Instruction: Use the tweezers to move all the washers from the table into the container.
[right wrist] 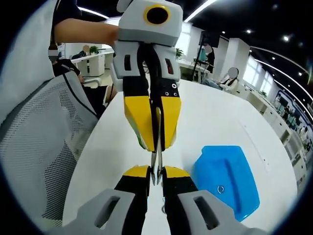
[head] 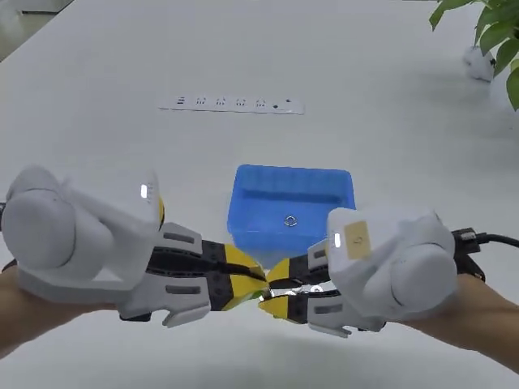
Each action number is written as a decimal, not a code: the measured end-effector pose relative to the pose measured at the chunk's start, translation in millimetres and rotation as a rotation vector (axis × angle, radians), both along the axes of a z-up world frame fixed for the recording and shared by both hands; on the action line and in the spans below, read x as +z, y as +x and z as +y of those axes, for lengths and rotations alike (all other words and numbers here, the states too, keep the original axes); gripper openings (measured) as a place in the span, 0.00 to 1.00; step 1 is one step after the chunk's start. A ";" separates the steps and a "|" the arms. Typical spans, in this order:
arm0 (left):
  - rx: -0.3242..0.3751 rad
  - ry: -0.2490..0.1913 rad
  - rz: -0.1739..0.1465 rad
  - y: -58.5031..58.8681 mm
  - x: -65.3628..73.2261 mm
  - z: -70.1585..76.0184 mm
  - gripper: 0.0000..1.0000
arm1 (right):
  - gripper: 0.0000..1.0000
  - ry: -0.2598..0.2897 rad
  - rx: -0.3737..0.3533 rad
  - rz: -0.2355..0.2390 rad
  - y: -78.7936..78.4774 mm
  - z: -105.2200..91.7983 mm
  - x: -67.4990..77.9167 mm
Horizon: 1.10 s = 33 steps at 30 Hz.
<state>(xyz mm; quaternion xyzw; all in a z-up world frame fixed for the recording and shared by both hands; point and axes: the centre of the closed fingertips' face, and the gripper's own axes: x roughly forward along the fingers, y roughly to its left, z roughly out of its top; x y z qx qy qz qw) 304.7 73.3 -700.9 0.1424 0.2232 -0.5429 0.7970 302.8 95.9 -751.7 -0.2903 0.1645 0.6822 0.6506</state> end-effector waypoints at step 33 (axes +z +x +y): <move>0.006 0.019 0.009 12.9 -19.6 4.4 0.07 | 0.12 -0.006 -0.036 0.014 15.9 6.1 -20.6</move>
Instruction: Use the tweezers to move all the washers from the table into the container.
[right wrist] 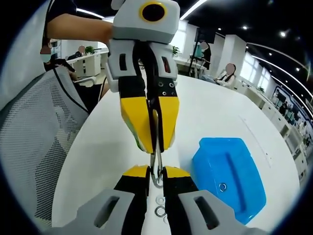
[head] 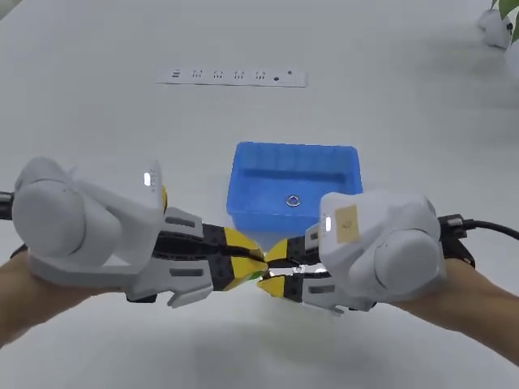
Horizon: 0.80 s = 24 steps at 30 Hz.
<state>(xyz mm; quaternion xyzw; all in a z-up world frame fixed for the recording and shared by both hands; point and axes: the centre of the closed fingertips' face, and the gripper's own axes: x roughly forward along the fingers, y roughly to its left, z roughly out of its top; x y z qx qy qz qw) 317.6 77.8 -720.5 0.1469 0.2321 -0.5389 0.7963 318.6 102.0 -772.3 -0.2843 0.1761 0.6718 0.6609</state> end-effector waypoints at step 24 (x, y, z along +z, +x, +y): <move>0.002 -0.001 0.037 3.8 -5.7 -0.6 0.07 | 0.10 -0.012 0.010 0.055 0.2 0.5 -6.4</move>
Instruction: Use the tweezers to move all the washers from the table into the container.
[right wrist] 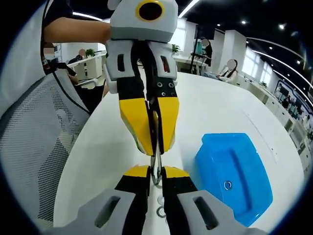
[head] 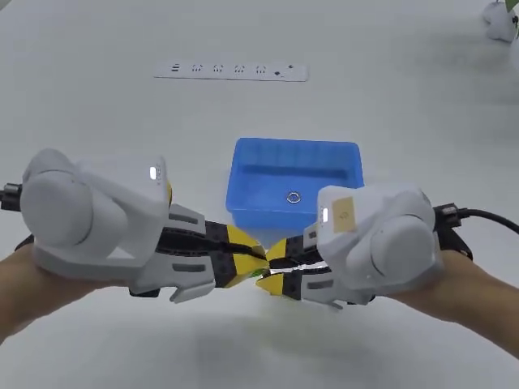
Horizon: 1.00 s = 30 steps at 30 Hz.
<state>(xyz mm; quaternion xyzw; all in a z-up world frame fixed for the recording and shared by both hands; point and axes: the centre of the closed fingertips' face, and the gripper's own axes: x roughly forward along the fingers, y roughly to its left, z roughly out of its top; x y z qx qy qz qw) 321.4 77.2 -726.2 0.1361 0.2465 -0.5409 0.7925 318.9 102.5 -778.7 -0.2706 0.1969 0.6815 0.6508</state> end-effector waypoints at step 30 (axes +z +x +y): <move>-0.037 0.002 -0.124 13.0 63.1 -13.8 0.07 | 0.10 0.064 -0.041 -0.119 19.0 -12.4 64.1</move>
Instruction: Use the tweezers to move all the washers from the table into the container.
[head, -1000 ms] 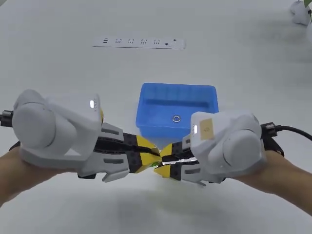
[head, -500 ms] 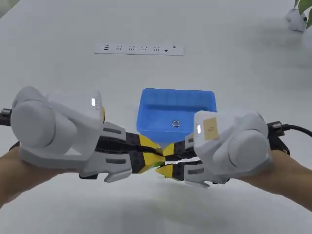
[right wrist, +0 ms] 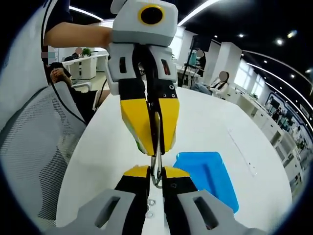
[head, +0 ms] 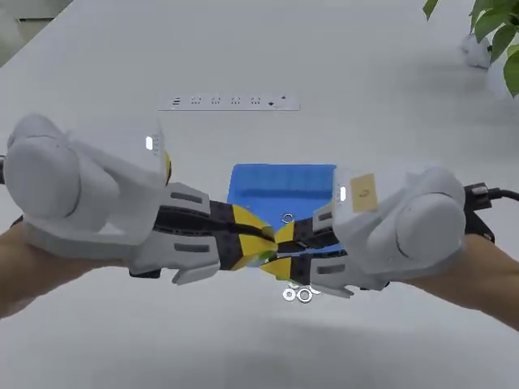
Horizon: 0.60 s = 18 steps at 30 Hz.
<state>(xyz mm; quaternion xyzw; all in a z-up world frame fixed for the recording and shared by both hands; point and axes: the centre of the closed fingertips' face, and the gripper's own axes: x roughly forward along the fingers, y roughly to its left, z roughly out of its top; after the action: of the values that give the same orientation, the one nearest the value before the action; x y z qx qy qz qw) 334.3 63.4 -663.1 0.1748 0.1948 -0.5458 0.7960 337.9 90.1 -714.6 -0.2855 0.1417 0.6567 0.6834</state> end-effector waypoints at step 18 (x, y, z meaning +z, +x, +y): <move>0.007 -0.011 -0.075 62.3 19.9 11.8 0.07 | 0.10 -0.002 -0.016 -0.086 65.3 15.1 19.8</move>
<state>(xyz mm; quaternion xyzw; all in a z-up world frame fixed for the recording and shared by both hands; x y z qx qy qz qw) 396.7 75.2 -643.2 0.1900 0.1625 -0.5371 0.8057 403.2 105.3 -694.8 -0.3131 0.1154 0.6384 0.6936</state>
